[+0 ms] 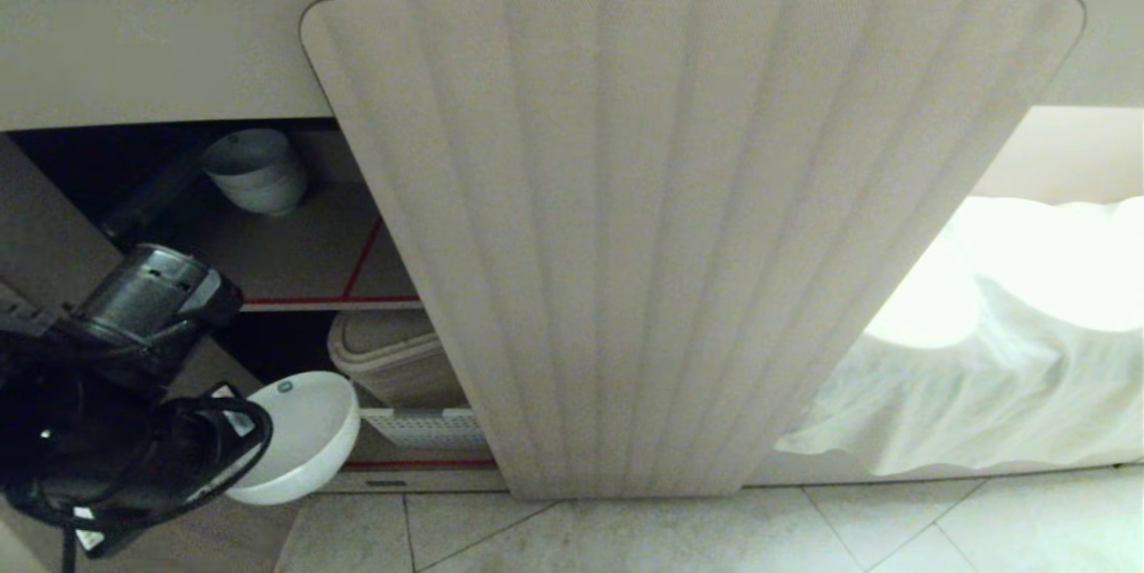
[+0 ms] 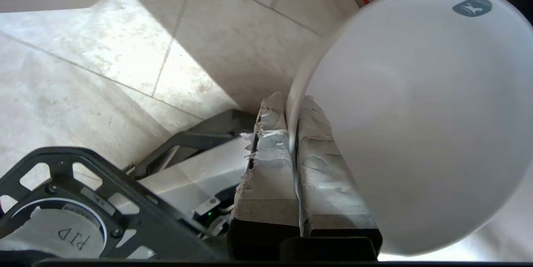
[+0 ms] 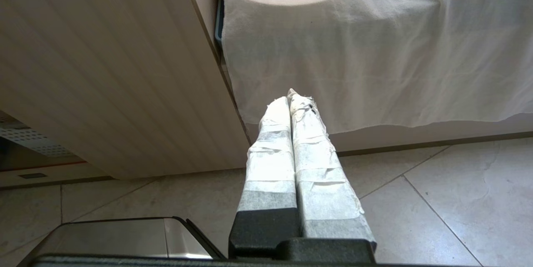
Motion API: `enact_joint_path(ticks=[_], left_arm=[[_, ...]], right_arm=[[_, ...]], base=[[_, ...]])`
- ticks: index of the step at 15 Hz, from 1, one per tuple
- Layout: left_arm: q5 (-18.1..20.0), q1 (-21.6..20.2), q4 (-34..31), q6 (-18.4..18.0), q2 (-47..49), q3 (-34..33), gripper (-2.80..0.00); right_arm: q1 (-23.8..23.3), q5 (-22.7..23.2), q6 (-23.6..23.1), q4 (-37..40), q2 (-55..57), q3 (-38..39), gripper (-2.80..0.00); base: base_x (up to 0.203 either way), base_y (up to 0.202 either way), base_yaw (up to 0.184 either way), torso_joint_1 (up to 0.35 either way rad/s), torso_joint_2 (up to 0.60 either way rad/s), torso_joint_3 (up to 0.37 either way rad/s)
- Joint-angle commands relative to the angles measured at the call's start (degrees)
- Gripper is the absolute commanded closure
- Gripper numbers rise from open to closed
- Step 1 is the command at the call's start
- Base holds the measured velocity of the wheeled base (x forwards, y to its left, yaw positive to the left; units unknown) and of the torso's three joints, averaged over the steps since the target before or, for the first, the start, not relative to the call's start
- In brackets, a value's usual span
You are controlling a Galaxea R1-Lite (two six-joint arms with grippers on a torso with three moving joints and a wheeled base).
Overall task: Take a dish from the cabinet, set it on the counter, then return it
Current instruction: Place it on the table
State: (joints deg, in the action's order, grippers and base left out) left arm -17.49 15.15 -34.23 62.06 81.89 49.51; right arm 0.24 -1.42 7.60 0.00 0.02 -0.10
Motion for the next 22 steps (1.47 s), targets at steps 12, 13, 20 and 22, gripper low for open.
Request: enact_joint_path(ticks=[12, 13, 20, 22], left_arm=[[3.1, 10.3, -0.7, -6.9, -18.6, -8.2, 0.0], [4.2, 10.3, -0.7, -7.8, -19.6, -8.2, 0.0], [7.7, 14.2, -0.9, -9.5, -22.1, -7.9, 0.0], [7.7, 15.9, -2.5, -9.5, -22.8, -7.6, 0.0]], right_arm=[[0.0, 0.0, 0.0, 0.0, 0.0, 0.0, 0.0], [0.0, 0.0, 0.0, 0.0, 0.0, 0.0, 0.0], [0.0, 0.0, 0.0, 0.0, 0.0, 0.0, 0.0], [0.0, 0.0, 0.0, 0.0, 0.0, 0.0, 0.0]], base=[[0.0, 0.0, 0.0, 0.0, 0.0, 0.0], [0.0, 0.0, 0.0, 0.0, 0.0, 0.0], [0.0, 0.0, 0.0, 0.0, 0.0, 0.0], [0.0, 0.0, 0.0, 0.0, 0.0, 0.0]])
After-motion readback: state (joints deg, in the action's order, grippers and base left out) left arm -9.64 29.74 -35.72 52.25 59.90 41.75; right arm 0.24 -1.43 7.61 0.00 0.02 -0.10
